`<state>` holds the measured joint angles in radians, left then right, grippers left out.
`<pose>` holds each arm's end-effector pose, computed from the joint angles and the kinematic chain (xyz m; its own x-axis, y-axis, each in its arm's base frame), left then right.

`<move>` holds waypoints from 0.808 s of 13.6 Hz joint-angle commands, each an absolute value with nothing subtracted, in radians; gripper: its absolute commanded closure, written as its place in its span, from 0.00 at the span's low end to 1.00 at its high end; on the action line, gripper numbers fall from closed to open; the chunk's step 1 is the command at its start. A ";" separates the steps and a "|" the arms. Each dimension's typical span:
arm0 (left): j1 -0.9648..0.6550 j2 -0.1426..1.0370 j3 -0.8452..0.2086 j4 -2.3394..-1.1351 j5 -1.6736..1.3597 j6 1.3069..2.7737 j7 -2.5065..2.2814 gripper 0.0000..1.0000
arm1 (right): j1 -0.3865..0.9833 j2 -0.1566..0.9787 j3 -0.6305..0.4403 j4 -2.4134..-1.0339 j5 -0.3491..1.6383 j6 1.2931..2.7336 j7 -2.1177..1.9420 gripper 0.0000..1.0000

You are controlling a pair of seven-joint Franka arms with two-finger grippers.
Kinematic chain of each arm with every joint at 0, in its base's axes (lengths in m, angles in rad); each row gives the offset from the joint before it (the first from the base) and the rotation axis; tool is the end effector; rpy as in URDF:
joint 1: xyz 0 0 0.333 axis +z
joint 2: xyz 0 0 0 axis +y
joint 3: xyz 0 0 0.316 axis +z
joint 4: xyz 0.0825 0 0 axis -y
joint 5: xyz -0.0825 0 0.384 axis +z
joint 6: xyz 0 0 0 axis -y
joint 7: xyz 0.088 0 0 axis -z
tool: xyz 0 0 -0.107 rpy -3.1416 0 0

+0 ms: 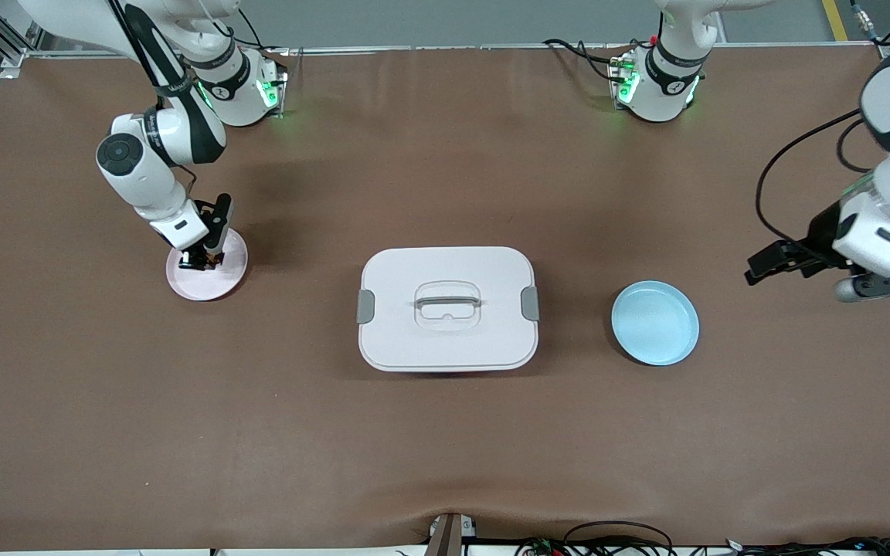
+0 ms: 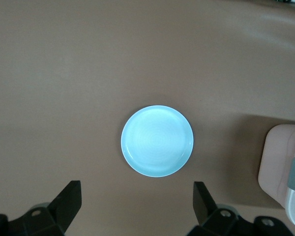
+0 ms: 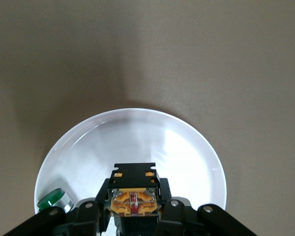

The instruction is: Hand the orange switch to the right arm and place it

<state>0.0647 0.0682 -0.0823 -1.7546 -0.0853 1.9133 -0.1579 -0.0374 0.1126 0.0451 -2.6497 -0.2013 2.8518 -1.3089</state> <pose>0.5934 -0.0153 0.5286 0.9829 0.1683 0.0743 0.1604 -0.9819 0.1010 0.4324 0.0146 0.2126 0.0664 0.9968 -0.0452 0.9932 -0.0617 0.0984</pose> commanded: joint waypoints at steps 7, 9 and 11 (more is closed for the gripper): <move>0.078 0.066 -0.089 -1.675 -0.064 1.812 -0.158 0.00 | -0.061 0.181 0.046 -2.632 -0.239 2.893 -1.299 1.00; 0.078 0.069 -0.089 -1.671 -0.066 1.812 -0.163 0.00 | -0.060 0.193 0.035 -2.622 -0.241 2.893 -1.299 1.00; 0.078 0.072 -0.087 -1.664 -0.066 1.812 -0.164 0.00 | -0.060 0.195 0.035 -2.620 -0.241 2.893 -1.299 1.00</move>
